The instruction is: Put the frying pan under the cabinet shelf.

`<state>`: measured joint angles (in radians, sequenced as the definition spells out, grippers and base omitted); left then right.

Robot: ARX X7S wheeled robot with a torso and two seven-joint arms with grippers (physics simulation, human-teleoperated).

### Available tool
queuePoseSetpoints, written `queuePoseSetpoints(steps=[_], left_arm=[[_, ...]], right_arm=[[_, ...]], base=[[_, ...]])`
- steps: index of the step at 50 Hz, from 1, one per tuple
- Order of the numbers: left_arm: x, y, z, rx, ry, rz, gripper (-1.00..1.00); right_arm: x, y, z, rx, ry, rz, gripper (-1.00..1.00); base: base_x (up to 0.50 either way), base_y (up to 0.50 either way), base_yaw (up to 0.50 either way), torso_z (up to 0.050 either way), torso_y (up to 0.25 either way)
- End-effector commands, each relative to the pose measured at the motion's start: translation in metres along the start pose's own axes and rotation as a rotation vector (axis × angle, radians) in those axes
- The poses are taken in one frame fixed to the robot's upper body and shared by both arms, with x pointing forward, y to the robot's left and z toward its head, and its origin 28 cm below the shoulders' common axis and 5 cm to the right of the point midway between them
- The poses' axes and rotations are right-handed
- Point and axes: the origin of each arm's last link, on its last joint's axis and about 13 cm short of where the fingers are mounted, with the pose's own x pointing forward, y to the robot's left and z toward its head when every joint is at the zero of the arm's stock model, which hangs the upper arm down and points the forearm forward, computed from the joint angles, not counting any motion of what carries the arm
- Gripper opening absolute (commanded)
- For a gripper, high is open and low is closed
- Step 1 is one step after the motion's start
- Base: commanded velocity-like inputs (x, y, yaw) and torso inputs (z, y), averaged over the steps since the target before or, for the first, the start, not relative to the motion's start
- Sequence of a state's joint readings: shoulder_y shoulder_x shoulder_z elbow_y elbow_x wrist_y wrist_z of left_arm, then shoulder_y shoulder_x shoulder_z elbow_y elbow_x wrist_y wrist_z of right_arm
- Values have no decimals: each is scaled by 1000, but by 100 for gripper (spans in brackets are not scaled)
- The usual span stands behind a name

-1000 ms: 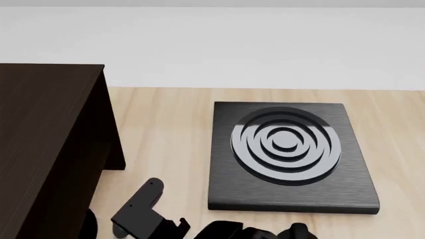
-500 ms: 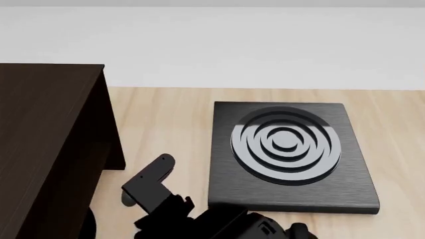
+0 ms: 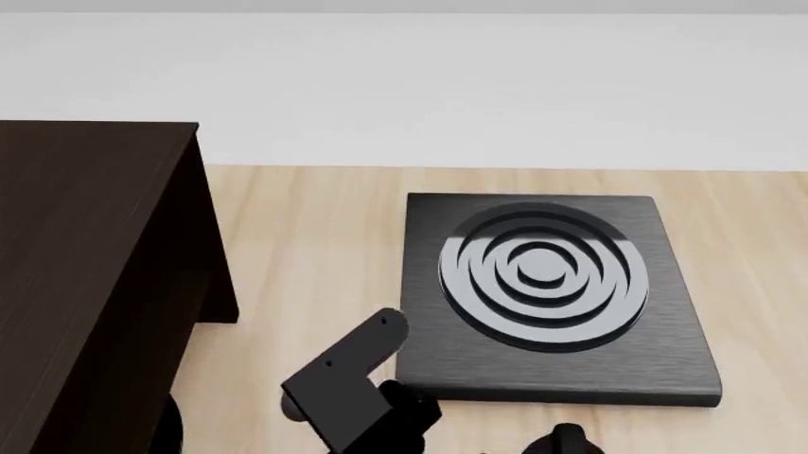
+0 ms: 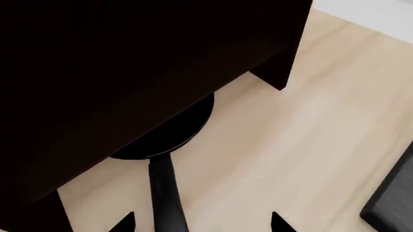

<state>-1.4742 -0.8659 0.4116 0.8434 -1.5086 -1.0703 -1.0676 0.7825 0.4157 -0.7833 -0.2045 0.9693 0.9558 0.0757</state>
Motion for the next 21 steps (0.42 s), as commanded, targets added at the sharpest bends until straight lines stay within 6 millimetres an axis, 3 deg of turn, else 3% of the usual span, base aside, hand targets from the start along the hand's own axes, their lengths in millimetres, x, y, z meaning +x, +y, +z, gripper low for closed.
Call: queuePoseSetpoints(steps=[1, 21], left_arm=[[-1, -1, -2, -6, 3, -3, 100], [0, -5, -3, -11, 6, -16, 100]], right_arm=[[-38, 15, 0, -34, -53, -86, 100], [-96, 37, 9, -70, -199, -213, 100]], base=[[0, 0, 0, 0, 0], [0, 0, 0, 0, 0]])
